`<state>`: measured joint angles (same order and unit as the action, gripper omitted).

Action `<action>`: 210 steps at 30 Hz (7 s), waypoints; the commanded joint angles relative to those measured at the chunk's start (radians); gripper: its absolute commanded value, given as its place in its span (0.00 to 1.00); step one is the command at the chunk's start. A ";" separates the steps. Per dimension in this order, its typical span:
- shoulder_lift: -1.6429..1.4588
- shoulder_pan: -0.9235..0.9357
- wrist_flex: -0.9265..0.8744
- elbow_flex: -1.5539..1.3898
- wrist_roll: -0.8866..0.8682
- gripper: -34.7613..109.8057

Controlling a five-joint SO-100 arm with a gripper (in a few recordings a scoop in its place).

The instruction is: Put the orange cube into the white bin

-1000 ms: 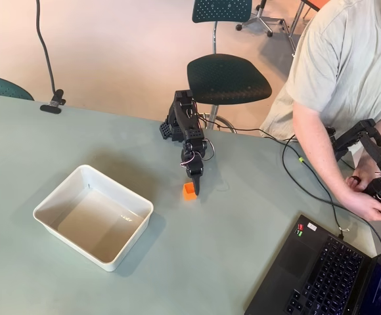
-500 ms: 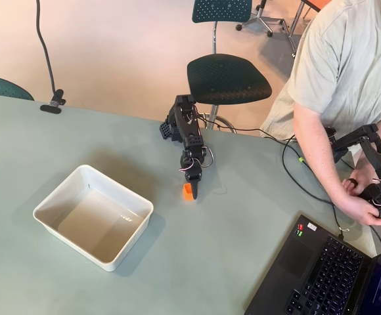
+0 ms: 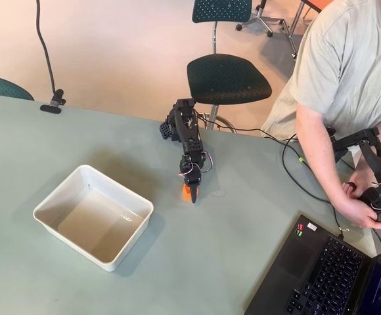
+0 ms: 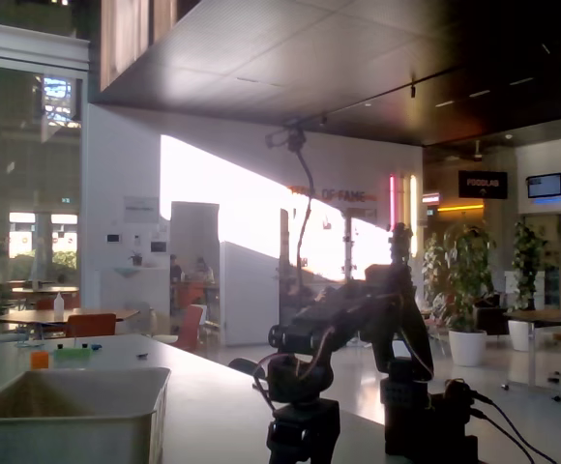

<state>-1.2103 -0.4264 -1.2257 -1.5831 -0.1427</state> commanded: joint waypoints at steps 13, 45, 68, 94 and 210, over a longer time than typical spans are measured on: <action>-0.008 0.006 -0.006 0.035 0.009 0.67; -0.020 -0.029 0.014 0.037 0.014 0.41; -0.156 0.028 -0.002 0.199 0.011 0.41; -0.051 0.581 0.390 0.695 0.014 0.41; -1.990 0.623 0.241 -1.445 -0.003 0.22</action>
<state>-3.2014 0.1933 -0.9587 -3.0695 -0.1411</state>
